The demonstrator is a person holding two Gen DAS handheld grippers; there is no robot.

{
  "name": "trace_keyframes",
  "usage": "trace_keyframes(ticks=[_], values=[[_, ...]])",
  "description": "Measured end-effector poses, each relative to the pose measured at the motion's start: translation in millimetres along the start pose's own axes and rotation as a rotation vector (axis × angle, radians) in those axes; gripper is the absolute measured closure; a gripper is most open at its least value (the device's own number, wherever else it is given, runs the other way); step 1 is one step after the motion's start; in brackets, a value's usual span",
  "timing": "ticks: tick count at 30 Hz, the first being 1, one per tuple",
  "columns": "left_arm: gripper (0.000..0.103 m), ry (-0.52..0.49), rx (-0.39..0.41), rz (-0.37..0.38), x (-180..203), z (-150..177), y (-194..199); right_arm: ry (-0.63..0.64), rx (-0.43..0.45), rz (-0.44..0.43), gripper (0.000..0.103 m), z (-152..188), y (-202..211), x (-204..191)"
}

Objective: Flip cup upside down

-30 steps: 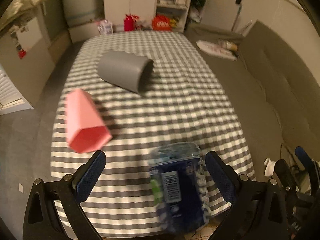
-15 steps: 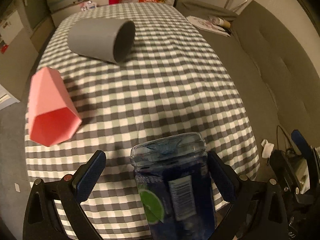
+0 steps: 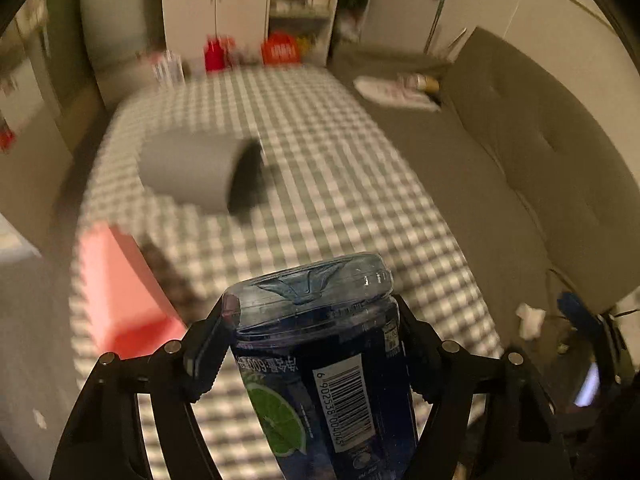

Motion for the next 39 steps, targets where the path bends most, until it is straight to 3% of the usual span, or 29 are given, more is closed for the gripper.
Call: trace_keyframes(ticks=[4,6,11,14,23,31,33,39], values=[[0.027,-0.097,0.207,-0.107,4.1,-5.1,9.2,-0.005,0.003,0.007,0.006,1.9,-1.7,-1.1],[0.027,-0.114,0.261,-0.134,4.6,0.4,7.4,-0.009,0.000,0.008,0.006,3.4,-3.4,-1.5],[0.027,-0.149,0.230,-0.127,4.5,26.6,-14.3,-0.006,-0.009,0.011,0.006,5.2,-6.2,-1.4],[0.027,-0.131,0.274,-0.121,0.7,36.9,-6.8,-0.004,-0.007,0.013,0.006,5.0,-6.2,-2.1],[0.027,-0.092,0.242,-0.087,-0.8,63.6,25.0,-0.005,0.010,0.012,0.006,1.5,1.1,-4.2],[0.025,-0.092,0.120,-0.037,0.2,86.0,28.7,0.003,0.025,-0.004,0.006,0.6,15.2,-11.3],[0.017,-0.082,0.082,-0.049,0.6,87.8,23.1,0.008,0.026,-0.004,0.006,0.9,18.8,-13.2],[0.019,-0.021,-0.029,0.005,-6.2,102.2,6.0,0.006,0.028,0.001,0.006,2.8,25.0,-12.7]])
Point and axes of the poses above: each gripper's, at about its wrist camera, not at the fingertips, and y roughly against the way its jaws point, x to its right, z to its underside, the point moved 1 cm from there along -y, roughly the way its jaws point, and after that the axes turned 2 degrees about z, right-handed, at the moved point
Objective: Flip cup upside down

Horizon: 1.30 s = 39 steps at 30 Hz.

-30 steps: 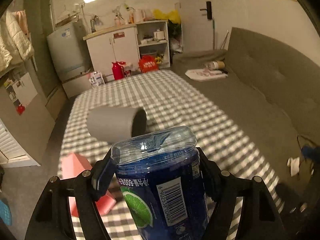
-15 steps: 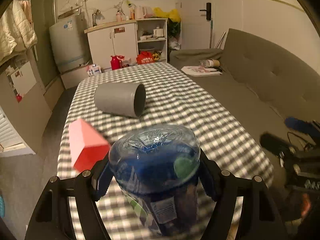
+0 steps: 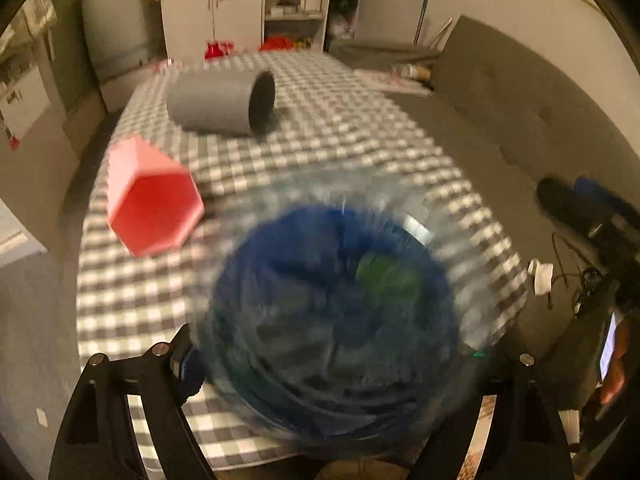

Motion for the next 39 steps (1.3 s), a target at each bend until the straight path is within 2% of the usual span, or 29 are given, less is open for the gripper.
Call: trace_keyframes(ticks=[1,2,3,9,17,21,26,28,30,32,34,39], values=[[0.022,0.002,-0.014,-0.005,-0.6,2.4,-2.9,0.000,0.000,-0.002,0.006,0.0,0.1,0.0],[0.034,0.010,-0.018,0.022,-1.5,3.4,-3.9,-0.001,0.000,-0.004,0.006,-0.1,0.3,0.2],[0.034,0.028,-0.014,0.052,-3.2,3.5,-2.7,-0.001,0.000,-0.006,0.006,0.4,0.1,0.1],[0.035,0.049,0.055,0.048,-6.8,-5.1,3.6,-0.004,-0.007,-0.016,0.006,2.4,-3.5,-1.3],[0.035,0.027,0.125,0.000,0.0,-56.2,-19.0,-0.016,-0.019,-0.011,0.006,3.6,-16.8,3.3],[0.034,0.023,0.123,-0.018,-0.6,-69.4,-39.0,-0.023,-0.030,-0.003,0.006,2.9,-26.3,6.5],[0.034,0.010,0.131,-0.020,-0.7,-64.7,-49.8,-0.026,-0.057,-0.004,0.006,4.4,-38.2,6.9],[0.032,-0.006,0.113,-0.023,-1.2,-63.4,-53.1,-0.027,-0.066,-0.003,0.006,4.5,-40.3,5.8],[0.024,-0.007,0.084,-0.004,-1.9,-60.0,-57.7,-0.028,-0.064,-0.005,0.006,5.0,-39.8,6.3],[0.014,-0.019,0.090,0.003,0.0,-56.7,-54.4,-0.023,-0.058,-0.004,0.006,3.8,-36.5,4.9],[0.012,-0.027,0.072,0.029,3.3,-54.5,-53.6,-0.019,-0.053,-0.003,0.006,3.2,-32.3,3.6],[0.010,-0.038,0.015,0.024,6.7,-41.4,-46.7,-0.014,-0.034,0.004,0.006,-2.1,-15.1,2.2]])
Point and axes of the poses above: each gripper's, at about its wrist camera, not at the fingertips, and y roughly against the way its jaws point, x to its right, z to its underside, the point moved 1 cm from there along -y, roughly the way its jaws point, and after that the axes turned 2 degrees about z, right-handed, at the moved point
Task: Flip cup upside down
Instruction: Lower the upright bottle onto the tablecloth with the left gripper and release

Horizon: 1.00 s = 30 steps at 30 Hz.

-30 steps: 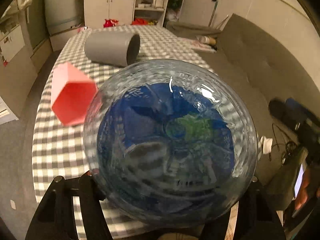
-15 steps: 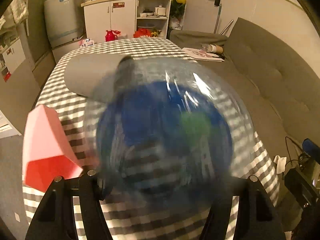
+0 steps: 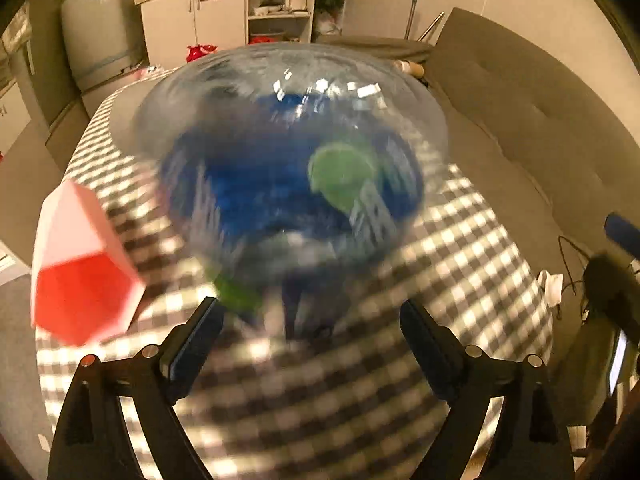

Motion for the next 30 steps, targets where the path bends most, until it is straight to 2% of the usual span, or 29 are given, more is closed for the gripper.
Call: trace_keyframes(ticks=[4,7,10,13,15,18,25,28,30], values=[[0.010,0.031,-0.012,-0.022,-6.6,15.8,20.5,-0.001,0.030,-0.013,0.006,-3.9,16.6,-1.5],[0.010,0.068,0.030,-0.055,-16.9,27.8,50.6,-0.009,0.069,-0.048,0.006,-4.4,32.5,-5.4],[0.010,0.107,0.104,-0.095,-29.1,33.5,83.6,-0.026,0.104,-0.096,0.006,-2.6,44.5,-12.8],[0.010,0.124,0.214,-0.163,-39.2,42.0,121.3,-0.016,0.148,-0.119,0.006,-1.0,55.1,-24.0],[0.002,0.131,0.296,-0.199,-43.0,45.5,141.8,-0.005,0.181,-0.123,0.006,0.7,60.0,-32.3],[0.001,0.137,0.416,-0.208,-45.3,49.9,166.6,0.012,0.236,-0.105,0.000,4.0,66.5,-43.5],[0.000,0.173,0.561,-0.266,-53.3,66.1,187.8,0.061,0.303,-0.106,0.000,13.0,70.7,-56.6],[0.000,0.210,0.577,-0.301,-61.3,78.9,183.3,0.077,0.310,-0.098,0.000,23.7,67.5,-59.9],[0.000,0.204,0.555,-0.306,-61.4,85.0,174.6,0.073,0.289,-0.097,0.000,29.5,60.4,-59.9]])
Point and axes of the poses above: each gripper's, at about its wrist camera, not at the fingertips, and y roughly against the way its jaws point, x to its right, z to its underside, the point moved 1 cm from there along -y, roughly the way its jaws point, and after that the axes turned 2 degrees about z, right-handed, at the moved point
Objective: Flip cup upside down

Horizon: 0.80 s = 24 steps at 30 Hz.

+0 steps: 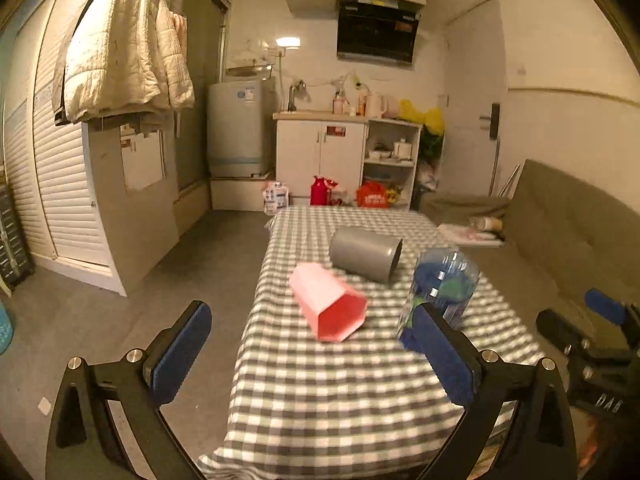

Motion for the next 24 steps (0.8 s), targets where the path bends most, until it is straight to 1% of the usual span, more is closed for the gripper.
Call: trace_keyframes(ticks=[2,5,8,13,18,24], values=[[0.000,-0.002,-0.019,0.006,0.9,1.6,-1.8,-0.011,-0.008,0.008,0.000,1.1,-2.9,2.1],[0.000,-0.010,0.009,0.007,1.7,2.7,3.7,-0.018,-0.003,0.012,0.000,3.0,-2.0,4.4],[0.000,-0.026,0.016,0.012,5.5,4.2,5.7,-0.007,-0.007,0.010,0.000,3.5,-3.5,2.1],[0.000,-0.021,0.005,0.011,6.2,6.3,5.8,-0.002,-0.002,0.008,0.000,4.1,-1.9,-0.4],[0.000,-0.021,0.019,0.010,5.9,6.0,10.3,-0.014,0.013,0.005,0.000,4.3,-0.9,0.8],[0.000,-0.028,0.008,0.006,7.2,5.7,8.1,-0.009,0.022,0.004,0.000,4.2,0.5,0.6]])
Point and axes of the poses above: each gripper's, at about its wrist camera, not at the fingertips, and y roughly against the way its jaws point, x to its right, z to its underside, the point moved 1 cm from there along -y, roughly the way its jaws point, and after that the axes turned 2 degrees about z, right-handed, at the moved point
